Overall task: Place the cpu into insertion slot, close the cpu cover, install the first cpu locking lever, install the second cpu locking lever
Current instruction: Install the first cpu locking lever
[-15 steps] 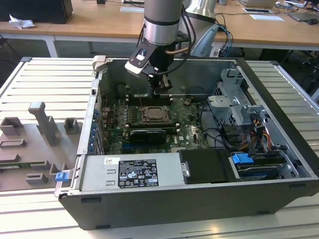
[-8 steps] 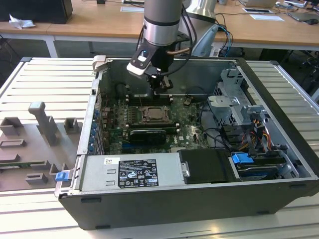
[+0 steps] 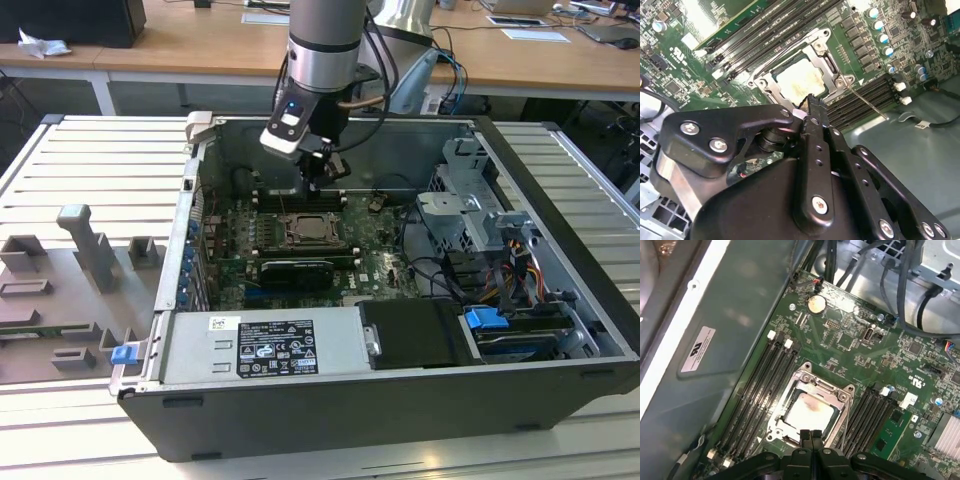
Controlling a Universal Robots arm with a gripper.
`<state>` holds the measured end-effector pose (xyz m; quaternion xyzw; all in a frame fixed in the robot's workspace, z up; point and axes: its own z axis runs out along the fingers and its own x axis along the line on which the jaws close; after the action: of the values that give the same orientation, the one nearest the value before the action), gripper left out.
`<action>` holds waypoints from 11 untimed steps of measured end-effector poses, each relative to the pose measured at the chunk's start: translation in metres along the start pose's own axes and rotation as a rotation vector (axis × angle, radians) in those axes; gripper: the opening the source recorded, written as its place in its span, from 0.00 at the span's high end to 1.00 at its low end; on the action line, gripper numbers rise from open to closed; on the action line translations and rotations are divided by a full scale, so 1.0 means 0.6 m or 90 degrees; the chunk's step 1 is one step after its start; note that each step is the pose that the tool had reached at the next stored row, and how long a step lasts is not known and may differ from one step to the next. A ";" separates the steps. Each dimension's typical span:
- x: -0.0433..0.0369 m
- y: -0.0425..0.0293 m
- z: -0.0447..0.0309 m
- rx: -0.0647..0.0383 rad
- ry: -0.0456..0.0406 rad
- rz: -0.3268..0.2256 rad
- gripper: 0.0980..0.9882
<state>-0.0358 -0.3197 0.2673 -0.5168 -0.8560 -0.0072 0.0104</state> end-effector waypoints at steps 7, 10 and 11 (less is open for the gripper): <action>0.000 0.000 0.000 0.001 0.0000 -0.036 0.99; 0.000 0.000 0.000 0.001 0.0001 -0.048 0.99; 0.000 0.000 0.000 0.001 0.0001 -0.051 0.99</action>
<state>-0.0356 -0.3197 0.2673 -0.4822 -0.8760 -0.0068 0.0107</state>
